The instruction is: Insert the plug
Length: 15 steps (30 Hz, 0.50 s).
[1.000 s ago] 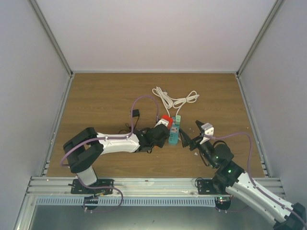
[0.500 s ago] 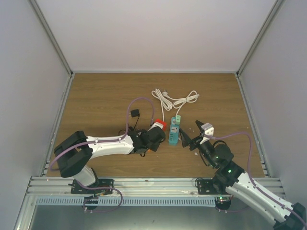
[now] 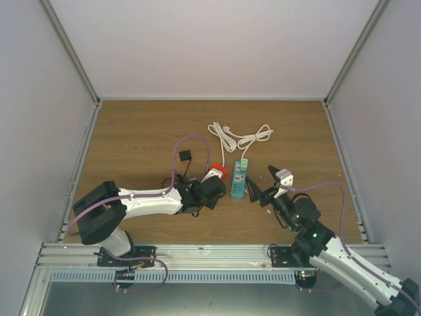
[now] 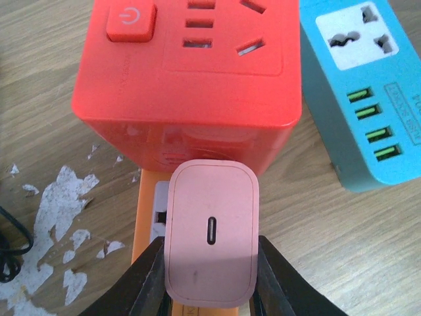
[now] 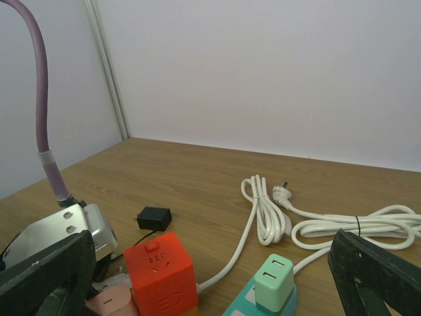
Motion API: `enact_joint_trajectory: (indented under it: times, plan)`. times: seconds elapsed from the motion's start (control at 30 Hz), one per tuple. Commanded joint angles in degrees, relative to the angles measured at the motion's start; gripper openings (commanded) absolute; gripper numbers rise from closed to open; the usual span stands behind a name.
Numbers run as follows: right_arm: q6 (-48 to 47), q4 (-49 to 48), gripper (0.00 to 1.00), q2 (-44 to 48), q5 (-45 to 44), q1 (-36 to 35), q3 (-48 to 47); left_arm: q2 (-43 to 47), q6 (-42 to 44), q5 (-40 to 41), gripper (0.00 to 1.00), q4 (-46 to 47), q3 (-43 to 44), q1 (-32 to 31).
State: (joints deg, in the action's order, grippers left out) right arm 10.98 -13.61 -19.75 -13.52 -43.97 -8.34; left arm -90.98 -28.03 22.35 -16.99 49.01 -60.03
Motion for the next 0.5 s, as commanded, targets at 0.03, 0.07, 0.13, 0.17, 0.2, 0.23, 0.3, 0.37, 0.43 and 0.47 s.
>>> enact_joint_trajectory:
  times: [0.03, 0.07, 0.13, 0.17, 0.2, 0.23, 0.3, 0.37, 0.43, 0.47]
  plan:
    - [0.43, 0.16, 1.0, 0.37, -1.21, 0.37, 0.69, -9.14, -2.61, -8.65, 0.0, -3.43, -6.35, -0.19]
    - [0.44, 0.15, 1.0, 0.45, -1.21, 0.37, 0.69, -9.95, -3.24, -8.65, 0.0, -3.39, -6.6, -0.22]
    - [0.36, 0.08, 1.0, 0.46, -1.15, 0.37, 0.74, -11.16, -4.5, -7.73, 0.0, -4.3, -6.15, -0.9]
    - [0.36, 0.07, 1.0, 0.42, -1.11, 0.35, 0.7, -11.62, -5.1, -6.96, 0.0, -4.74, -5.86, -1.36]
    - [0.35, 0.07, 1.0, 0.41, -1.12, 0.37, 0.69, -12.3, -5.74, -6.64, 0.0, -4.96, -5.59, -1.66]
    - [0.35, 0.07, 1.0, 0.48, -1.11, 0.38, 0.69, -12.95, -6.02, -6.74, 0.0, -4.99, -5.53, -1.84]
    - [0.34, 0.14, 1.0, 0.49, -1.12, 0.37, 0.69, -13.93, -6.61, -6.93, 0.0, -4.78, -5.38, -2.05]
    - [0.43, 0.16, 1.0, 0.57, -1.13, 0.37, 0.69, -14.1, -6.92, -7.39, 0.0, -4.55, -5.42, -2.2]
    - [0.42, 0.16, 1.0, 0.51, -1.06, 0.37, 0.69, -12.85, -6.8, -8.12, 0.0, -4.26, -5.57, -2.24]
    - [0.36, 0.16, 1.0, 0.51, -1.03, 0.38, 0.69, -11.77, -6.71, -8.41, 0.05, -4.24, -5.59, -2.2]
